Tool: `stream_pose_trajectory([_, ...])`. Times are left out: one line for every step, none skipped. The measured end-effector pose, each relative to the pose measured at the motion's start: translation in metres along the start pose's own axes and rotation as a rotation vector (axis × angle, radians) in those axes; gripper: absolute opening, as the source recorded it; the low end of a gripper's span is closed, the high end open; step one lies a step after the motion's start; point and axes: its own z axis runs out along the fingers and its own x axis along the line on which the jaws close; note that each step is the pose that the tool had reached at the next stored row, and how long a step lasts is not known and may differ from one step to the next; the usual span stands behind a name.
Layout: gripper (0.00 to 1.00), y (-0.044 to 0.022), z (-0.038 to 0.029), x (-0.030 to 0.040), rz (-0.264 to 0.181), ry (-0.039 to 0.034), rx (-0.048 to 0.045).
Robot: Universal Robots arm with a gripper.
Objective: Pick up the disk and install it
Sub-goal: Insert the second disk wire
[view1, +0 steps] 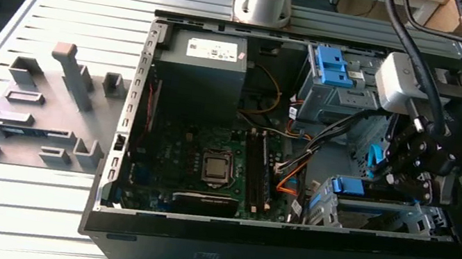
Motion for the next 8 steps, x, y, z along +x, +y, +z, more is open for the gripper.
stream_pose_trajectory([0.16, -0.0001, 0.0002, 0.0002, 0.0, 0.0002, 0.0])
stream_pose_trajectory([0.16, -0.0001, 0.0002, 0.0002, 0.0, 0.0002, 0.0001])
stream_pose_trajectory([0.16, -0.0001, 0.0002, 0.0003, 0.0, 0.0002, 0.0005])
stream_pose_trajectory([0.16, -0.0002, 0.0005, 0.0004, 0.0, 0.0001, 0.0011])
stream_pose_trajectory([0.16, -0.0002, 0.001, 0.0004, -0.001, -0.0001, 0.0018])
stream_pose_trajectory([0.16, -0.0002, 0.0014, 0.0004, -0.001, -0.0002, 0.0029])
stream_pose_trajectory([0.16, -0.0002, 0.0017, 0.0005, -0.003, -0.0002, 0.004])
stream_pose_trajectory([0.16, -0.0002, 0.0021, 0.0005, -0.007, -0.0003, 0.005])
